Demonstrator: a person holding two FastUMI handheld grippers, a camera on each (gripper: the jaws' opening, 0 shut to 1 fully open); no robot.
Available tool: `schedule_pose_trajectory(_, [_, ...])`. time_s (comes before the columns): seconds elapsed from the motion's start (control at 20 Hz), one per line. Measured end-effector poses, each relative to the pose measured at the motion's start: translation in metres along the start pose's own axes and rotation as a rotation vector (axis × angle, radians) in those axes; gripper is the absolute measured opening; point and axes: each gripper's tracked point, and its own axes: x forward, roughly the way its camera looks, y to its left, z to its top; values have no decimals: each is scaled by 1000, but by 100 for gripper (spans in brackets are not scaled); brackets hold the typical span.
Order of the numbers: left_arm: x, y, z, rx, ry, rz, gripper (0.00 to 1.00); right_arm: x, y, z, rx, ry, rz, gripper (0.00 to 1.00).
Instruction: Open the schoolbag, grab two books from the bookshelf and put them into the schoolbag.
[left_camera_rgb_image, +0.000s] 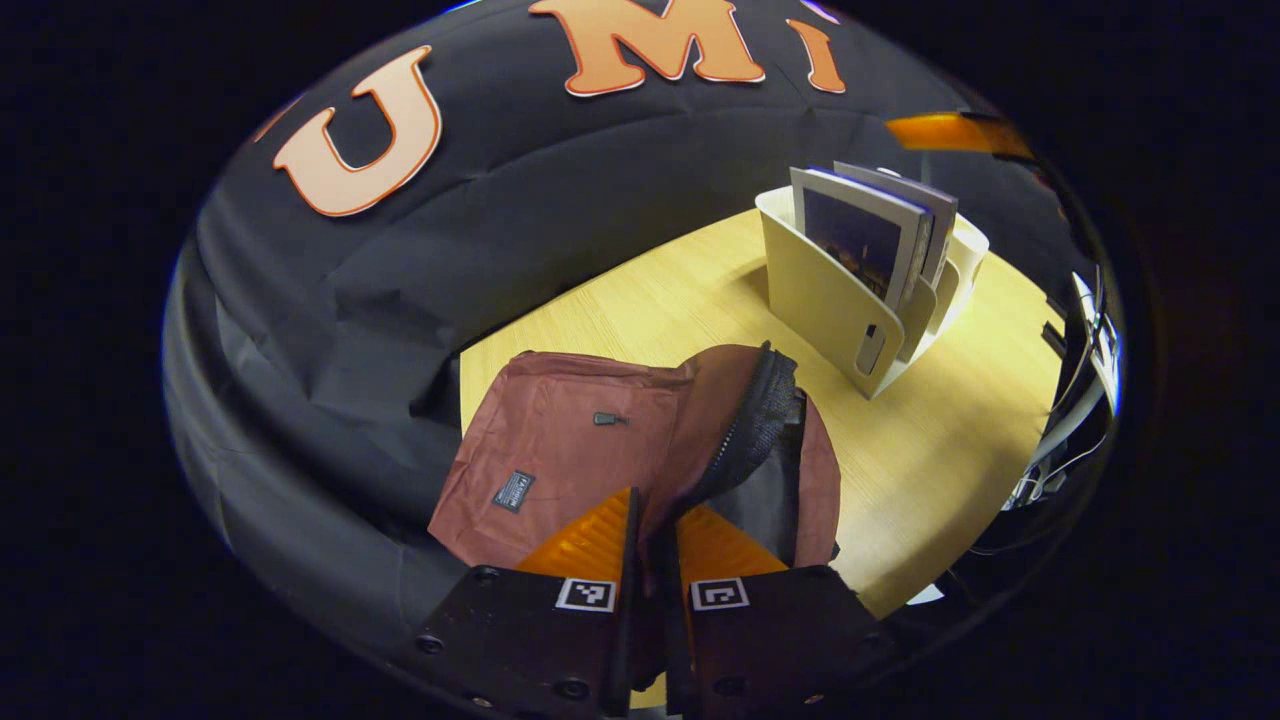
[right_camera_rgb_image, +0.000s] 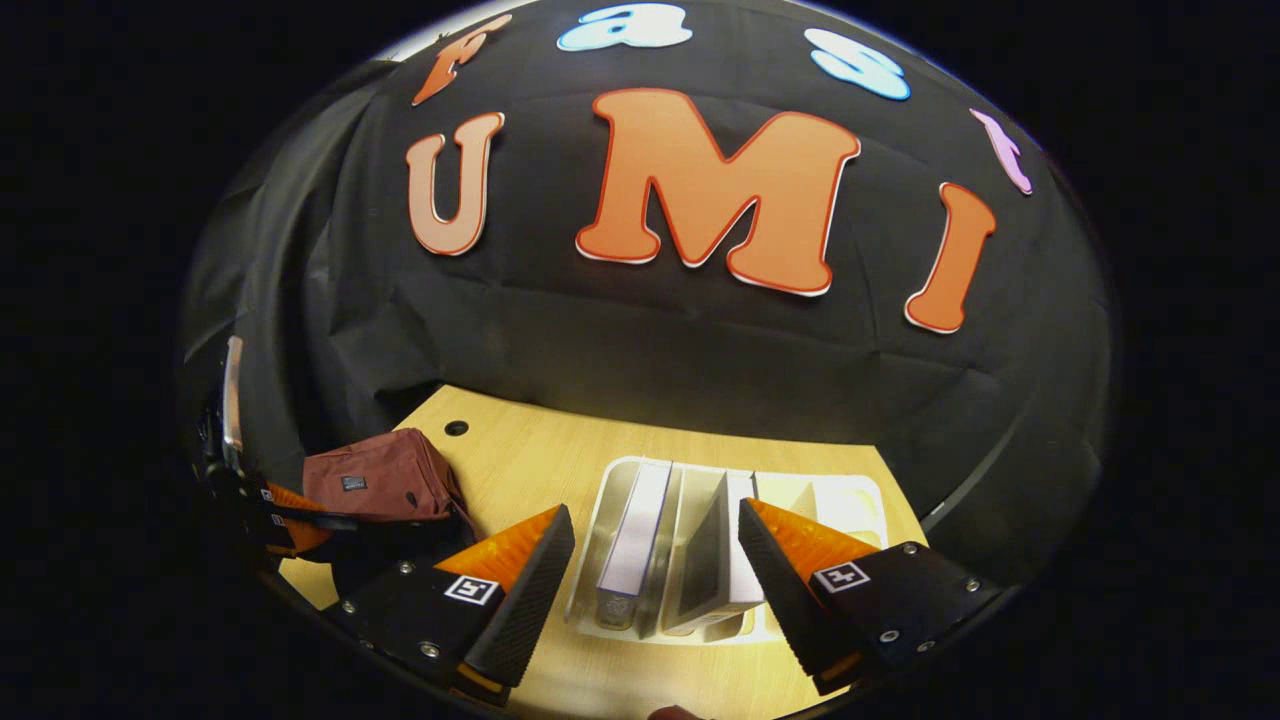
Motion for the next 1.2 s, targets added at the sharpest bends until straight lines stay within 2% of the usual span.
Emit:
schedule_pose_trajectory(0.15, [-4, 15, 9, -87, -13, -78, 14, 15, 13, -16, 70, 157, 10, 98])
schedule_pose_trajectory(0.2, [-7, 21, 8, -91, -9, -87, 6, 20, 15, -22, 85, 210, 13, 98])
schedule_pose_trajectory(0.25, [-7, 25, 8, -85, -10, -95, 11, 26, 15, -26, 98, 252, 9, 98])
schedule_pose_trajectory(0.4, [-6, 28, 10, -85, -8, -136, 11, 48, 14, -29, 107, 362, -18, 99])
schedule_pose_trajectory(0.7, [-4, 30, 9, -91, -15, -180, 9, 81, 22, -51, 52, 581, -25, 99])
schedule_pose_trajectory(0.9, [-5, 35, 7, -105, -15, -188, 9, 99, 27, -71, 95, 698, -34, 99])
schedule_pose_trajectory(1.05, [-6, 35, 6, -101, -16, -197, 9, 115, 20, -74, 122, 741, -73, 89])
schedule_pose_trajectory(1.1, [-4, 37, 5, -102, -14, -195, 9, 117, 17, -80, 123, 769, -85, 80])
schedule_pose_trajectory(1.15, [-4, 38, 4, -104, -13, -194, 9, 118, 15, -85, 121, 793, -96, 65])
schedule_pose_trajectory(1.2, [-4, 39, 3, -107, -12, -191, 9, 118, 15, -90, 116, 811, -106, 64])
